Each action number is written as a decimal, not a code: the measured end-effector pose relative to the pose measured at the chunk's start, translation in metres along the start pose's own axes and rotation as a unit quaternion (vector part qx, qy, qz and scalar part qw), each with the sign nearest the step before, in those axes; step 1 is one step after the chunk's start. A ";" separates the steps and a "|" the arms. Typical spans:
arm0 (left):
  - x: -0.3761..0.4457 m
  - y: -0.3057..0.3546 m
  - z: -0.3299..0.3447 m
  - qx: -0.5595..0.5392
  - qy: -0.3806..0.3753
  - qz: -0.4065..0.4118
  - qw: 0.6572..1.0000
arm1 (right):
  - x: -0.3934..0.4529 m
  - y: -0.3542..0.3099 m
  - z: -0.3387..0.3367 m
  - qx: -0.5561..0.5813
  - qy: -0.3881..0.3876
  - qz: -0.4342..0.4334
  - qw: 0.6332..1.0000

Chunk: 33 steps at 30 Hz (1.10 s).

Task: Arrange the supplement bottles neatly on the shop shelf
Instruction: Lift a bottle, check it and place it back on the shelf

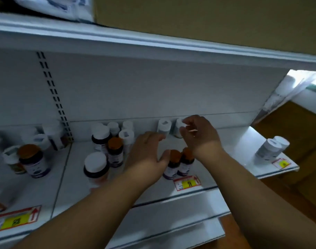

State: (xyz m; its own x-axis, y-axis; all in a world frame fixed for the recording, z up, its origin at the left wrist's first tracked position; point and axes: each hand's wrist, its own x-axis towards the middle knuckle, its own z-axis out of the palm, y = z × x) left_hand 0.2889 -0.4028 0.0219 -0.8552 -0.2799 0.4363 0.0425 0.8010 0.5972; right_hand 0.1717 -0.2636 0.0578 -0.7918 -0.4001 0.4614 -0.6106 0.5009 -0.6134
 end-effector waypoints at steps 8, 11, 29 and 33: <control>0.048 0.021 0.045 0.024 0.068 -0.066 0.995 | 0.113 0.105 0.031 -0.180 -0.268 0.042 0.946; 0.053 0.024 0.053 0.040 0.053 -0.080 0.995 | 0.118 0.120 0.047 -0.187 -0.265 0.032 0.946; 0.046 0.030 0.046 -0.024 -0.017 -0.080 0.996 | 0.056 0.057 -0.026 0.414 -0.167 0.112 0.888; 0.030 0.034 0.028 -0.075 -0.067 -0.059 0.993 | 0.024 0.021 -0.036 0.406 -0.113 0.120 0.899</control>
State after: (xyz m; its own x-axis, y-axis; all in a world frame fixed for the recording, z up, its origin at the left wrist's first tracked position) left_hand 0.2496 -0.3691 0.0364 -0.9191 -0.2863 0.2709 0.0066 0.6759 0.7370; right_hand 0.1388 -0.2352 0.0788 -0.8202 -0.5468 0.1682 -0.1388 -0.0951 -0.9858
